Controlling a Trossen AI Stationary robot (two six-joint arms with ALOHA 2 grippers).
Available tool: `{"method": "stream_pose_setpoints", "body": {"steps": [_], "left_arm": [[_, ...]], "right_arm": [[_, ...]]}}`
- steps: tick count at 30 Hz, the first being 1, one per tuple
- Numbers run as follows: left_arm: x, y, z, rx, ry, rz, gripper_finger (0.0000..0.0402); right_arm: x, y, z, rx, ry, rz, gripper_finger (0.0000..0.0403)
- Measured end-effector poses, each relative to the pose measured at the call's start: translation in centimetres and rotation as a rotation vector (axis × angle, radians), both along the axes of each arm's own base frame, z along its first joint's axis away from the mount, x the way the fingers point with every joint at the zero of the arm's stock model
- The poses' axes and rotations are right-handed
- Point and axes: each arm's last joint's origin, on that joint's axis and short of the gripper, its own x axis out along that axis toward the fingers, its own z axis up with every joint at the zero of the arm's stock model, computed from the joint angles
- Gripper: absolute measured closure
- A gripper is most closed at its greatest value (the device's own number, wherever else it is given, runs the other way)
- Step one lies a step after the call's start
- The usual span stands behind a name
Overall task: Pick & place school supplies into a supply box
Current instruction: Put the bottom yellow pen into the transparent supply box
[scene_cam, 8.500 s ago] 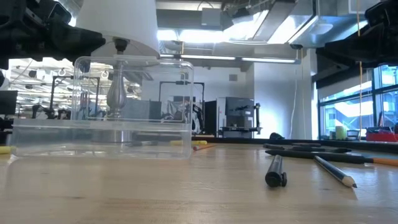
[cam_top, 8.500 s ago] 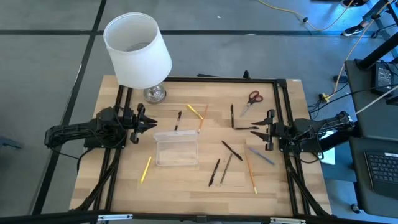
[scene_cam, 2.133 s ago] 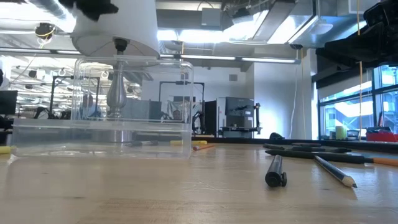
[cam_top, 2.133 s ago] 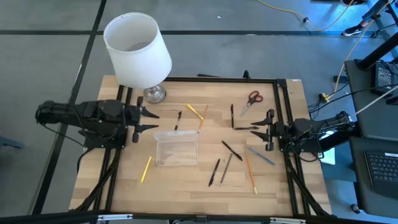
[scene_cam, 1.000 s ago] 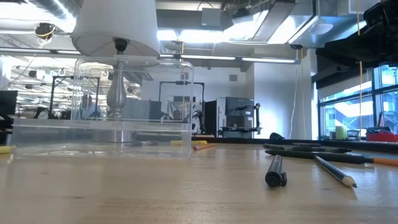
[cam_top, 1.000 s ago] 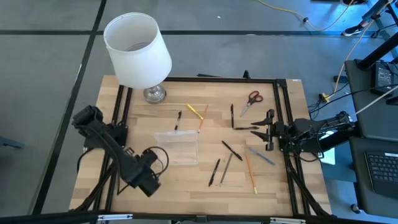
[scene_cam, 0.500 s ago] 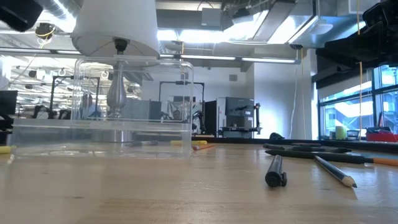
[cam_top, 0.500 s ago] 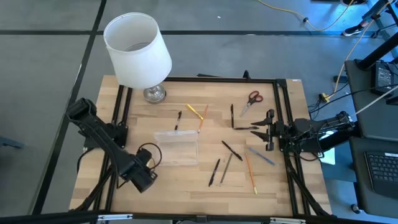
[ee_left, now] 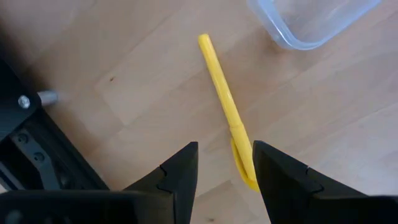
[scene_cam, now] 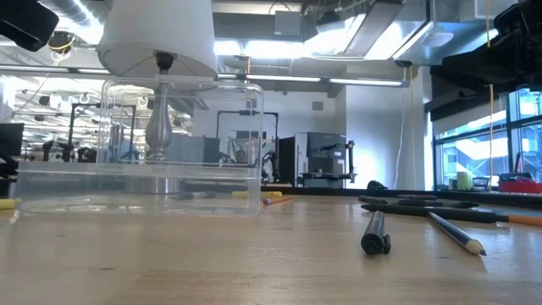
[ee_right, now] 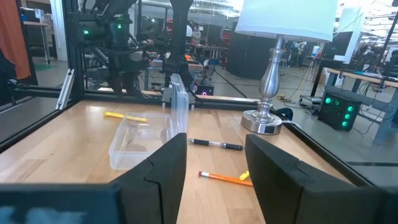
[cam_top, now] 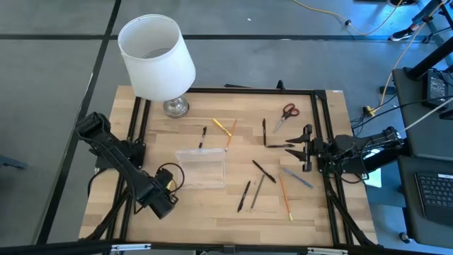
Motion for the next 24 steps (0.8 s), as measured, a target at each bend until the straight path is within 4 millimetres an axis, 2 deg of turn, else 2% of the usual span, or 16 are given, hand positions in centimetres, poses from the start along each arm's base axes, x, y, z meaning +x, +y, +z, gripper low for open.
{"method": "stream_pose_setpoints", "body": {"steps": [4,13,15,24], "left_arm": [[0.0,0.0,0.0,-0.007,0.009,-0.013,0.0229],[0.2,-0.4,0.0,-0.06,-0.001,0.013,0.0147],[0.2,-0.5,0.0,-0.08,0.009,-0.002,0.0142],[0.8,-1.2,-1.5,-0.081,0.019,0.187,0.0147]], "right_arm": [[0.0,0.0,0.0,0.0,0.0,0.0,0.0234],[0.0,0.0,0.0,0.0,0.0,0.0,0.0234],[0.0,0.0,0.0,0.0,0.0,0.0,0.0234],[0.0,0.0,0.0,-0.001,0.0,0.0,0.0234]]}}
